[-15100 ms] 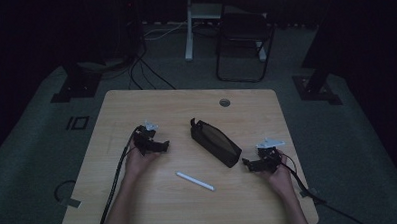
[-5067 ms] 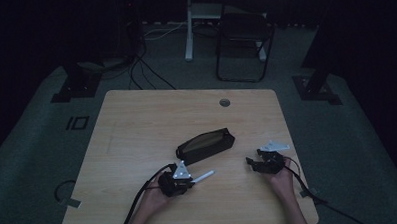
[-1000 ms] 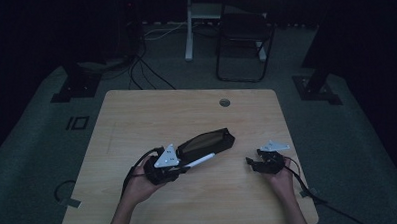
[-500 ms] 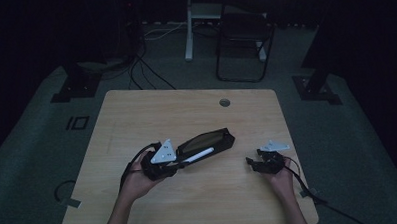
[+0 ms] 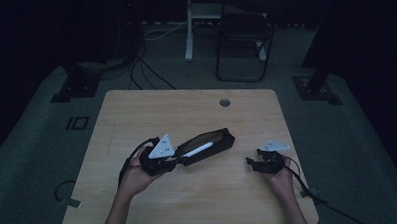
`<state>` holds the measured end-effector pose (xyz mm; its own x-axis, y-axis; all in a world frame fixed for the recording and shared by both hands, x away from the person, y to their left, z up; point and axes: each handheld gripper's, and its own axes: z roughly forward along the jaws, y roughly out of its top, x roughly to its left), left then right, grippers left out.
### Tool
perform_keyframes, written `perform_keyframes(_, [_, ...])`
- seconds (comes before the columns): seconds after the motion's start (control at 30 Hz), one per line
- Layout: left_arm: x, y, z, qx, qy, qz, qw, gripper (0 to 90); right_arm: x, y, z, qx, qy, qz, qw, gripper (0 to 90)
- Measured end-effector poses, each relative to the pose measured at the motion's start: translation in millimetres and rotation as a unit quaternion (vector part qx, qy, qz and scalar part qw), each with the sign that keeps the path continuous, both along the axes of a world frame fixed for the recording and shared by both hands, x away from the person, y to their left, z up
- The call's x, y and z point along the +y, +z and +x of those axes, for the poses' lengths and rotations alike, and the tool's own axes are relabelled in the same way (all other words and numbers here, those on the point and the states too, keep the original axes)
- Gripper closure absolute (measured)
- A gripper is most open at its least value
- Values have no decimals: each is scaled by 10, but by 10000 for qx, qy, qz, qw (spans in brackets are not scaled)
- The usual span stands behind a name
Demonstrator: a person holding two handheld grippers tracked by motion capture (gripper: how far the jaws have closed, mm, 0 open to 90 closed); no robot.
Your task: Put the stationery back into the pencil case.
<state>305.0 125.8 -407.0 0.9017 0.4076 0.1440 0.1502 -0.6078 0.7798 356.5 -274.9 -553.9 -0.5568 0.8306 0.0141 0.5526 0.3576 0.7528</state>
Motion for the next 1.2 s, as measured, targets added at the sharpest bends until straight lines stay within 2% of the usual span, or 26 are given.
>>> perform_keyframes(0.47, [-24, 82, 78, -58, -13, -67, 10000, 788, 0, 0, 0, -1, 1, -2, 10000, 363])
perform_keyframes(0.77, [-50, 123, 151, -90, -27, 1, 10000, 788, 0, 0, 0, -1, 1, -2, 10000, 363])
perform_keyframes(1.2, [-35, 123, 256, -7, 51, -55, 10000, 788, 0, 0, 0, 2, 2, -2, 10000, 363])
